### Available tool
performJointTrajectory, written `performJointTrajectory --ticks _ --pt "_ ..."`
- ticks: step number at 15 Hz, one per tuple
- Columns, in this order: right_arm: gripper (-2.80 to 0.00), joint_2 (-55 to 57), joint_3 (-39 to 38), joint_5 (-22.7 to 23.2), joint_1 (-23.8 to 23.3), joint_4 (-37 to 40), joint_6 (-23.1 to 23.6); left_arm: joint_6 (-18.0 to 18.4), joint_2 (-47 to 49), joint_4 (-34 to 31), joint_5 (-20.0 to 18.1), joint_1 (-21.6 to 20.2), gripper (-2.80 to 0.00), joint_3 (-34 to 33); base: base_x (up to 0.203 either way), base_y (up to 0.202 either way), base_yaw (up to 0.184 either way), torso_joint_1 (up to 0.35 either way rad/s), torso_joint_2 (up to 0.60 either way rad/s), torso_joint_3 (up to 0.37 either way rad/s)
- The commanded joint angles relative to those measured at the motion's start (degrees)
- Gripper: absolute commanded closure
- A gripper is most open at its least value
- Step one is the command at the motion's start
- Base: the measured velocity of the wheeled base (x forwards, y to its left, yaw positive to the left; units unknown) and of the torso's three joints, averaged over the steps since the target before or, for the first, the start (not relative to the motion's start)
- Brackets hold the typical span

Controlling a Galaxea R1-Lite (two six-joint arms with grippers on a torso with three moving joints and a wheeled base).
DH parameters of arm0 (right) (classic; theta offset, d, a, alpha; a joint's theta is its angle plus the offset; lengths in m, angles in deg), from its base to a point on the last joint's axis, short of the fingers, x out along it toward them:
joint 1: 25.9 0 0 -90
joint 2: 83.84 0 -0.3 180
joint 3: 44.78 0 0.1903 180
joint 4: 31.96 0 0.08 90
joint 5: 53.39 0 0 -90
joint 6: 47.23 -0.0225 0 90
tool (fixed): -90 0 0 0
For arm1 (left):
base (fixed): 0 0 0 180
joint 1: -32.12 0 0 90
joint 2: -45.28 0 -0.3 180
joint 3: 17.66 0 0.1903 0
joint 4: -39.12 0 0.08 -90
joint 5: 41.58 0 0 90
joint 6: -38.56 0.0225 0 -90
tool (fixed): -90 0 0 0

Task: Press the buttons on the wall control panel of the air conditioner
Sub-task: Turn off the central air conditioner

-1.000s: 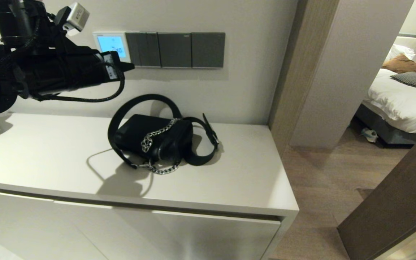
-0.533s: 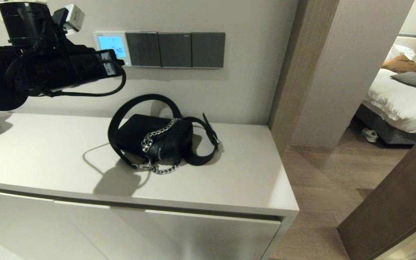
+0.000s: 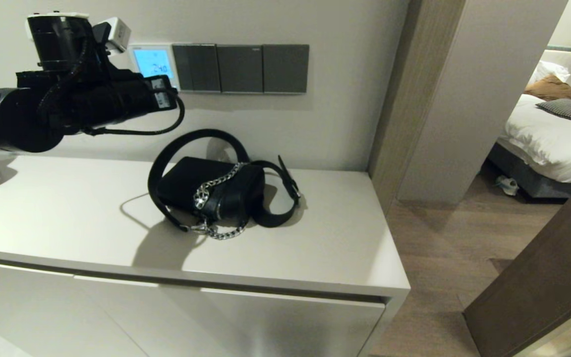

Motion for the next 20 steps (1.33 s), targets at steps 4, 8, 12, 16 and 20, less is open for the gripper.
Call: performJointTrajectory --ticks 4,8,12,16,20 --pt "0.00 0.09 -0.09 0.01 0.01 -0.07 -0.01 -0.15 2.34 0.10 0.01 -0.88 0.00 2.00 0.000 0.000 0.000 0.000 0.00 0.000" --pt "0.00 0.09 -0.09 0.01 0.01 -0.07 -0.01 -0.15 2.81 0.02 0.01 -1.48 0.00 2.94 0.000 0.000 0.000 0.000 0.00 0.000" --pt "0.00 0.09 -0.09 0.01 0.01 -0.07 -0.01 -0.15 2.90 0.02 0.01 -1.56 0.00 3.03 0.000 0.000 0.000 0.000 0.00 0.000" --pt "0.00 0.09 -0.09 0.01 0.01 -0.07 -0.01 -0.15 2.98 0.10 -0.01 -1.48 0.00 3.21 0.000 0.000 0.000 0.000 0.00 0.000" --pt "0.00 0.09 -0.09 0.01 0.01 -0.07 -0.01 -0.15 4.12 0.03 0.26 -1.48 0.00 4.17 0.000 0.000 0.000 0.000 0.00 0.000"
